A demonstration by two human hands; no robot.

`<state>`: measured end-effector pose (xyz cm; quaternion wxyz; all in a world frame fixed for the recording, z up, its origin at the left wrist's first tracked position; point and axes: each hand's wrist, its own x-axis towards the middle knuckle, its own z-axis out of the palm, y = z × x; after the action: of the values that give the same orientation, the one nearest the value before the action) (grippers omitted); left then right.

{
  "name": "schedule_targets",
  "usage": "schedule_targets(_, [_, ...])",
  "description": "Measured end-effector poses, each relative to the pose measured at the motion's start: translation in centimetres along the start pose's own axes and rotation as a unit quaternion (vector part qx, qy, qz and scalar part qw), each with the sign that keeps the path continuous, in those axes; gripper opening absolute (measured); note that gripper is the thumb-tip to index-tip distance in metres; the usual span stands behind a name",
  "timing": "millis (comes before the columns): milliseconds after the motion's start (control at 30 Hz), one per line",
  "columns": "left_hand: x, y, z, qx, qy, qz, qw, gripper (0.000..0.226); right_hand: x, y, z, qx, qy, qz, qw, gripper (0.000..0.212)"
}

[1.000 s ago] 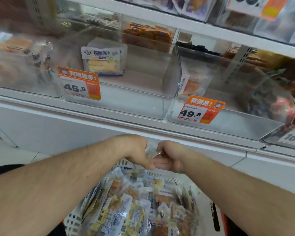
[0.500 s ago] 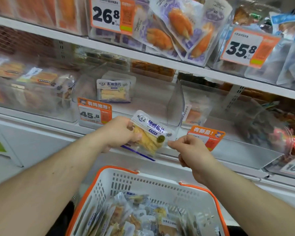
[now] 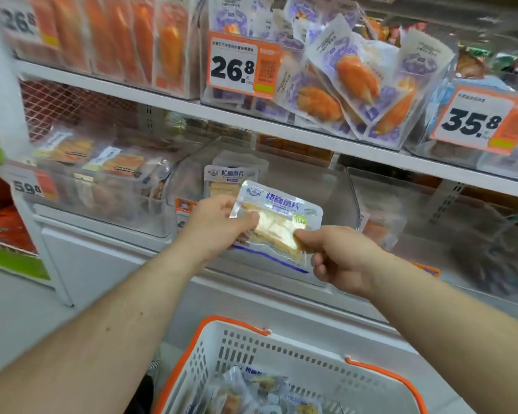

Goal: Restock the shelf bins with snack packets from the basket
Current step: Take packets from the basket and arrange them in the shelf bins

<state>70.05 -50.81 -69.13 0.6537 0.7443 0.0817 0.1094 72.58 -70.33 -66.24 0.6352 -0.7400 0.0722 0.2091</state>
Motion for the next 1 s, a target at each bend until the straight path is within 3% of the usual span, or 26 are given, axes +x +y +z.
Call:
schedule_targets(100, [1.4,0.2,-1.9,0.11,0.178,0.058,0.976,0.022,2.3,-2.7,1.2,0.032,0.007,0.023,0.999,0.005])
schedule_targets(167, [2.1,0.3,-3.3,0.171,0.246,0.093,0.95,0.024,4.2,-4.2,2.0,0.043,0.019,0.022,0.999,0.009])
schedule_targets(267, [2.8,0.3,-4.5,0.216,0.303,0.075,0.925,0.035,7.5,-5.5,3.2,0.014,0.054,0.003,0.998,0.003])
schedule_targets(400, [3.2,0.2,-5.1,0.217,0.302,0.012,0.928,0.044,11.5,-6.0,4.5,-0.064,0.109,-0.038,0.991,0.007])
schedule_targets(667, [4.3,-0.3,-5.8,0.142,0.275,-0.063,0.949,0.054,18.6,-4.7,7.5,-0.112,0.056,-0.028,0.992,0.011])
schedule_targets(900, [4.7,-0.4,-5.4,0.111,0.274,-0.071,0.953,0.056,22.4,-4.1,9.7,-0.165,0.076,-0.051,0.982,0.014])
schedule_targets(1000, [4.9,-0.5,-5.2,0.12,0.275,-0.07,0.951,0.059,23.5,-4.0,10.2,-0.185,0.106,-0.075,0.974,0.028])
